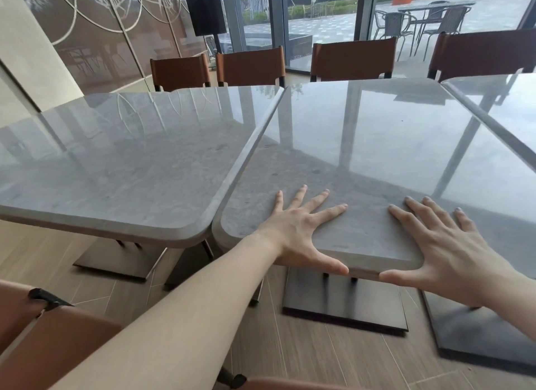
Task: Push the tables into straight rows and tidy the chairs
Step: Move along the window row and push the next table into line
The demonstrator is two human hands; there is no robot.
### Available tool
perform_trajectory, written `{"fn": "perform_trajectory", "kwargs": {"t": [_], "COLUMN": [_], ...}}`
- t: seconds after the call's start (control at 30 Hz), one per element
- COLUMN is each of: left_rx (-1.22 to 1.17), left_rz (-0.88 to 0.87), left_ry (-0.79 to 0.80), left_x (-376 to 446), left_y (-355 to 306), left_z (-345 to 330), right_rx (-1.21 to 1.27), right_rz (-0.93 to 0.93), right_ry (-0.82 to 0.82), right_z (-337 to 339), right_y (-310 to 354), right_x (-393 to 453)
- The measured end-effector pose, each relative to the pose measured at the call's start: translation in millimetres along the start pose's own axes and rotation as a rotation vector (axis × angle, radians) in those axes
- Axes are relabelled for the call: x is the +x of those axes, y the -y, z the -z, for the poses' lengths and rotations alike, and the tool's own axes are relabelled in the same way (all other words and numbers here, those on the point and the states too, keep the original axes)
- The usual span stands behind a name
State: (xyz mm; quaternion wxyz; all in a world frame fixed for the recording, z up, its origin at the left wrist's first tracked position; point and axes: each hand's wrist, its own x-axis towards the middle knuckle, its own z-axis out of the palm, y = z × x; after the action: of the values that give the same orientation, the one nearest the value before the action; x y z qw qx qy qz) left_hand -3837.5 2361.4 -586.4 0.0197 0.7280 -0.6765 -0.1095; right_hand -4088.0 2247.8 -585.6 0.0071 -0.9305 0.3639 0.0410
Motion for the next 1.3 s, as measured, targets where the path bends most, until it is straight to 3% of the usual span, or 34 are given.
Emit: {"fn": "perform_trajectory", "kwargs": {"t": [0.57, 1.3], "left_rx": [-0.147, -0.162], "left_rz": [0.109, 0.101], "left_ry": [-0.213, -0.234], "left_x": [-5.7, -7.1], "left_y": [-6.2, -5.9], "left_z": [-4.8, -3.8], "right_rx": [-0.004, 0.183], "right_rz": [0.002, -0.068], "right_ry": [-0.005, -0.004], "right_z": [-1.5, 2.7], "right_y": [-0.7, 2.7], "right_x": [-1.8, 3.2]}}
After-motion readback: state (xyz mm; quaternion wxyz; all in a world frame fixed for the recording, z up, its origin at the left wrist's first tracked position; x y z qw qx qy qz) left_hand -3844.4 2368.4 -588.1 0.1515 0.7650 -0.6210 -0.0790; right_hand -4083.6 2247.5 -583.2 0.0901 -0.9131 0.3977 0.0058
